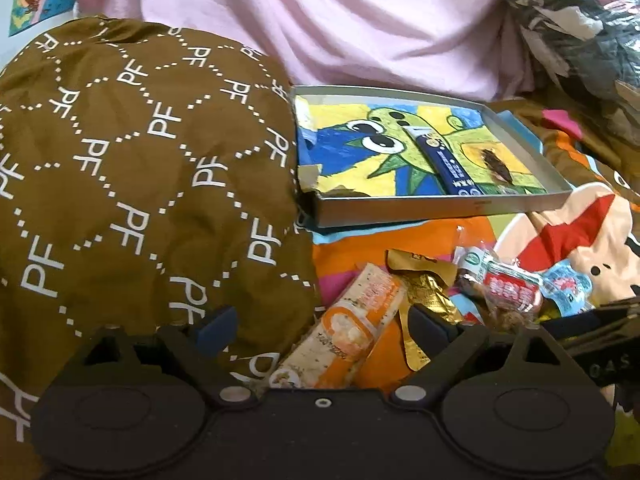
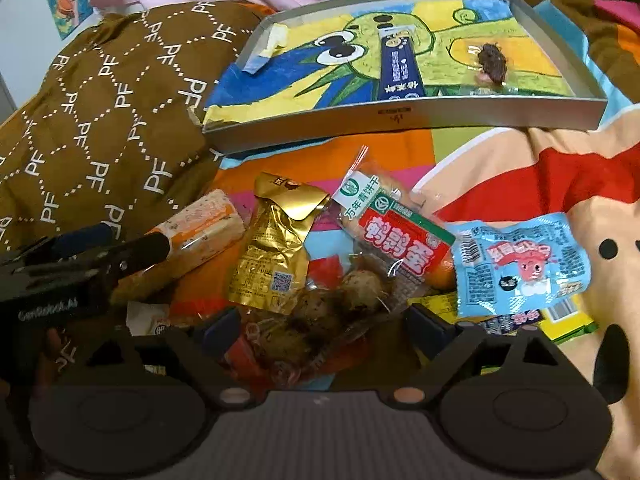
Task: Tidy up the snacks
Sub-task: 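Grasp the cracker bar with left tool while right tool grasps quail-egg pack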
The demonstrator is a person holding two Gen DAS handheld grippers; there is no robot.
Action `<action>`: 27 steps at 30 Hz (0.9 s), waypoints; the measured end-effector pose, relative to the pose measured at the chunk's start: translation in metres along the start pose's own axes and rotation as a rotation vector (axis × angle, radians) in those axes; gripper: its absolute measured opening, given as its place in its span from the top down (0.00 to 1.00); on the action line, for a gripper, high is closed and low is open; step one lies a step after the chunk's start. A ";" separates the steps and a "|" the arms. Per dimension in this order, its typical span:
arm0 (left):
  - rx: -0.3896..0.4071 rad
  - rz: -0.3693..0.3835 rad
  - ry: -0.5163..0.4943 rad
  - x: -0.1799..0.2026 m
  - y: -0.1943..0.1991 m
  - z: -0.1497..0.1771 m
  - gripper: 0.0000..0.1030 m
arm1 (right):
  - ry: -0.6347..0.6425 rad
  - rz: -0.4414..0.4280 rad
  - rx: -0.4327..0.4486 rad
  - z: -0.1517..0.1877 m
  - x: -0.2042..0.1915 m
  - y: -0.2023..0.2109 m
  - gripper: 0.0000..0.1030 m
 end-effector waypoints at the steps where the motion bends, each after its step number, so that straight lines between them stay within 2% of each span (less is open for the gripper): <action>1: -0.005 0.000 -0.008 0.001 -0.001 0.001 0.13 | -0.001 0.000 0.000 -0.001 0.000 -0.001 0.11; 9: -0.034 -0.006 -0.048 0.002 -0.005 0.006 0.20 | 0.041 -0.016 -0.015 -0.014 -0.008 -0.015 0.27; 14: -0.074 -0.004 -0.059 0.002 -0.010 0.011 0.37 | 0.085 -0.006 -0.009 -0.013 -0.014 -0.015 0.28; 16: -0.079 -0.014 -0.065 0.002 -0.011 0.012 0.40 | 0.091 -0.009 -0.008 -0.012 -0.015 -0.014 0.29; 22: -0.109 -0.055 -0.119 0.005 -0.014 0.017 0.41 | 0.075 -0.037 -0.016 -0.005 -0.015 -0.011 0.30; 25: -0.113 -0.091 -0.161 0.009 -0.015 0.021 0.47 | 0.095 -0.042 -0.011 0.001 -0.016 -0.007 0.31; 27: -0.124 -0.101 -0.167 0.010 -0.014 0.021 0.50 | 0.118 -0.040 -0.005 0.004 -0.015 -0.003 0.36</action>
Point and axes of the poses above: each gripper's, at about its wrist camera, not at the fingertips, and y roughly against the way its jaws point, x to its right, z to its underside, the point moved 9 cm from there along -y, roughly the way its jaws point, and after that the axes turned 12 degrees about y, right-handed, at the moved point
